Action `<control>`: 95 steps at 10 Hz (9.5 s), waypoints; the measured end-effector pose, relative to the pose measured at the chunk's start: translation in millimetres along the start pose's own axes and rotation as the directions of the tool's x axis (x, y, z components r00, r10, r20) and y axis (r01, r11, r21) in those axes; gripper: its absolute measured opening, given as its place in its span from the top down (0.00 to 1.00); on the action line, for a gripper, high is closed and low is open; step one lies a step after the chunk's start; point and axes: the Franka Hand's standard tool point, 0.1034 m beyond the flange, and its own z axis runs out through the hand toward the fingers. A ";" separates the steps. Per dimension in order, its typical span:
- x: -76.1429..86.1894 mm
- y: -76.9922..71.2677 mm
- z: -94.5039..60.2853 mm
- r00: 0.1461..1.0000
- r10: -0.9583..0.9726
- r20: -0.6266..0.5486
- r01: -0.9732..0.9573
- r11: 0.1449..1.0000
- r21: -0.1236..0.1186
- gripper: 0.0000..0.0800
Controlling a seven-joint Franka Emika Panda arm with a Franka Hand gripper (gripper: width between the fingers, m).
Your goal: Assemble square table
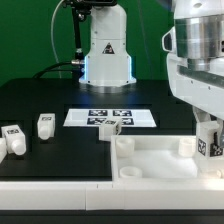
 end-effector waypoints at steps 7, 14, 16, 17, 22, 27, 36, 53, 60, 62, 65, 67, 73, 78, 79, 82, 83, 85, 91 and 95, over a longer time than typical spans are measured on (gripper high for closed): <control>-2.1 -0.5 0.0 0.713 -0.701 -0.001 0.701 0.713 -0.009 0.19; -1.8 -6.8 -3.2 0.405 -0.914 -0.040 0.912 0.406 -0.049 0.43; 1.5 -6.7 -3.7 0.512 -0.858 -0.047 0.857 0.514 -0.047 0.63; 2.5 -7.0 -3.6 0.613 -0.788 -0.054 0.787 0.615 -0.042 0.63; 12.6 -1.9 -2.1 0.996 -0.084 -0.024 0.085 0.993 0.079 0.63; 0.9 -0.1 -2.0 0.940 -0.339 -0.041 0.340 0.939 0.047 0.30; -7.4 -3.1 -1.8 0.349 -0.934 -0.078 0.935 0.353 -0.041 0.35; -8.3 2.3 -5.4 0.806 -0.587 -0.080 0.591 0.805 0.044 0.20; -3.9 -3.2 -5.5 0.258 -0.960 -0.103 0.963 0.265 -0.055 0.21; -3.9 -3.1 -5.3 0.285 -0.953 -0.105 0.955 0.291 -0.052 0.43; 0.0 -2.7 -6.1 0.581 -0.805 -0.120 0.809 0.587 -0.021 0.64; -0.1 -1.0 -5.3 0.795 -0.593 -0.124 0.599 0.801 0.011 0.64; -1.8 2.3 -4.3 0.977 -0.193 -0.094 0.202 0.975 0.091 0.63; -3.0 3.1 -0.3 0.658 -0.742 -0.131 0.746 0.665 -0.021 0.21; -2.7 3.2 -0.2 0.614 -0.779 -0.130 0.783 0.622 -0.029 0.19; 1.3 2.6 -1.4 0.160 -0.983 -0.094 0.980 0.170 -0.105 0.19; 1.8 3.5 -0.6 0.150 -0.984 -0.094 0.981 0.160 -0.105 0.19; 2.2 3.5 -0.6 0.157 -0.983 -0.095 0.980 0.167 -0.105 0.35; 0.8 3.8 -0.3 0.636 -0.759 -0.138 0.762 0.647 -0.044 0.64; -1.0 4.7 0.9 0.978 -0.187 -0.088 0.193 0.979 0.062 0.64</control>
Offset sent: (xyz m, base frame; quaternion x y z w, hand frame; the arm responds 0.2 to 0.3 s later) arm -0.0048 0.0156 0.0100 -0.0259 -0.0037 -0.4487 0.8933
